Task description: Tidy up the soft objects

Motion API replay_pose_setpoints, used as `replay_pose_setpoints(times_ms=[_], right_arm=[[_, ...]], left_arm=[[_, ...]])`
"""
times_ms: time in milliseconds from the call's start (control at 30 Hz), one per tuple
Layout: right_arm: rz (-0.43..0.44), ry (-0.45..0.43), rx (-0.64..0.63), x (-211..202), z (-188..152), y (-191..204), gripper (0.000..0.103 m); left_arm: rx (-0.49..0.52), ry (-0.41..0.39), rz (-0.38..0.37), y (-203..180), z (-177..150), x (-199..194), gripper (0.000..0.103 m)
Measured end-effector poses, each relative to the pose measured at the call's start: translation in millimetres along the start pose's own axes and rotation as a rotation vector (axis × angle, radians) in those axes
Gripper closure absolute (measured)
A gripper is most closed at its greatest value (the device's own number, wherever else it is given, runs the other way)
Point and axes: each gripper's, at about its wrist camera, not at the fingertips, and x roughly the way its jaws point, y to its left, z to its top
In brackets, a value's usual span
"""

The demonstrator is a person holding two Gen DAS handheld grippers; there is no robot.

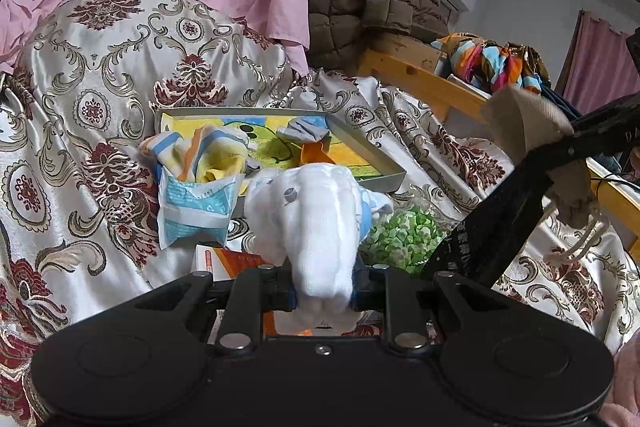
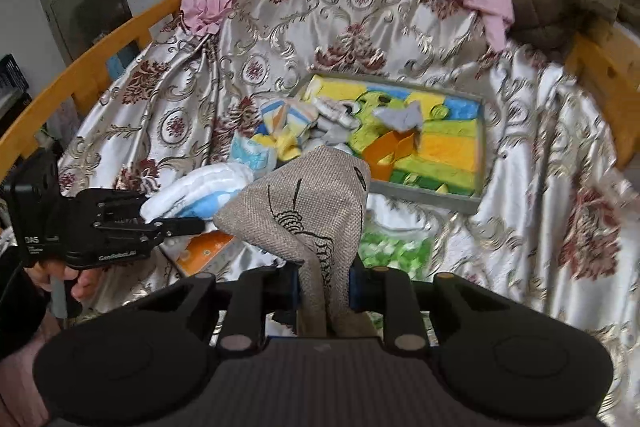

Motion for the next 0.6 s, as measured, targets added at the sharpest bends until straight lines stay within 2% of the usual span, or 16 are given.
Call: replay_pose_setpoints(times_ms=[100, 167, 300, 400, 600], right_arm=[[-0.029, 0.029, -0.041, 0, 2, 7, 0.081], [-0.038, 0.014, -0.055, -3, 3, 9, 0.081], [-0.024, 0.032, -0.034, -4, 7, 8, 0.081], [0.030, 0.071, 0.044, 1, 8, -1, 0.081], [0.040, 0.014, 0.094, 9, 19, -11, 0.081]], left_arm=[[0.000, -0.002, -0.001, 0, 0, -1, 0.079], [0.000, -0.003, -0.002, -1, 1, -1, 0.079], [0.003, -0.004, -0.004, -1, 1, -1, 0.079], [0.001, -0.006, -0.005, -1, 1, -2, 0.079], [-0.012, -0.031, -0.005, 0, 3, -4, 0.079]])
